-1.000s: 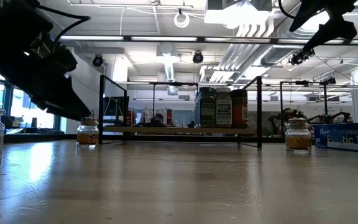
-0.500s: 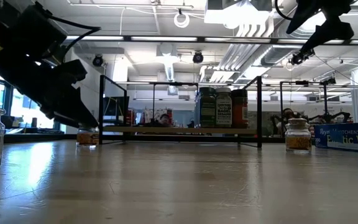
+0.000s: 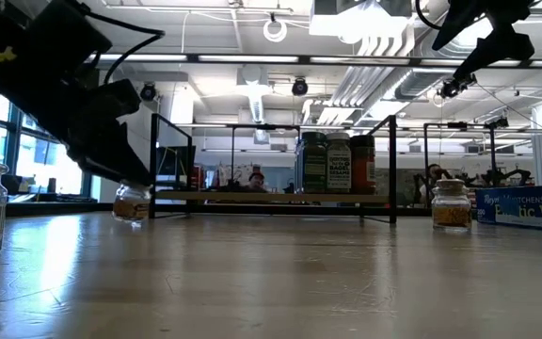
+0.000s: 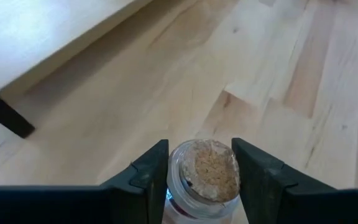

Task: Shelf spices
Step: Put the brown seasoning bottle on the shelf

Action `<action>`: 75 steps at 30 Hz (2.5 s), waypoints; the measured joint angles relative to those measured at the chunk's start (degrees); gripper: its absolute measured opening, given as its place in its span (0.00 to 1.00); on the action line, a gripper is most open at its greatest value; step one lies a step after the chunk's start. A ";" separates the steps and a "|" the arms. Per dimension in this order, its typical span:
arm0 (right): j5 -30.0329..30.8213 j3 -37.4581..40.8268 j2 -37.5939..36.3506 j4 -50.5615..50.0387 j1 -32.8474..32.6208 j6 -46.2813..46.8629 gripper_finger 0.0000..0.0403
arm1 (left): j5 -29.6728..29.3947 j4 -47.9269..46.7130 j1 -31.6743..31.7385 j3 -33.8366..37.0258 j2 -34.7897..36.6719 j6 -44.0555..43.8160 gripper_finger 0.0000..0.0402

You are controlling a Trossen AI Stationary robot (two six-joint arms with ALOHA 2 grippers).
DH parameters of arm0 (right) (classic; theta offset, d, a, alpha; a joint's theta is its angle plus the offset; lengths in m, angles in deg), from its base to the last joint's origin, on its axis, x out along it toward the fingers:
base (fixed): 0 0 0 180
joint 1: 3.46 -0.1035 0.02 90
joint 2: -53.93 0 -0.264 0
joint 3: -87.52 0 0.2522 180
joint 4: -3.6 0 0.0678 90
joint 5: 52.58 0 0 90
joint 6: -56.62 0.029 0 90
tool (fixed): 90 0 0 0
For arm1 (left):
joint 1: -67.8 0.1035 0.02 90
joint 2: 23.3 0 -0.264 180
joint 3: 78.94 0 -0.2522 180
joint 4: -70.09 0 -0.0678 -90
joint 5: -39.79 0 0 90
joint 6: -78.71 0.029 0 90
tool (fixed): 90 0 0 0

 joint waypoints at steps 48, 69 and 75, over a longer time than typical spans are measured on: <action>-3.43 0.00 -0.02 0.20 -0.04 2.70 0.77 | 24.22 10.49 38.66 -50.26 -47.52 18.52 0.42; -3.24 0.00 0.02 0.35 -0.04 5.55 0.77 | 24.05 13.19 39.46 -50.28 -47.16 24.54 0.60; -3.23 0.00 0.02 0.37 -0.04 5.55 0.77 | 25.87 6.87 39.47 -50.28 -41.39 27.47 0.62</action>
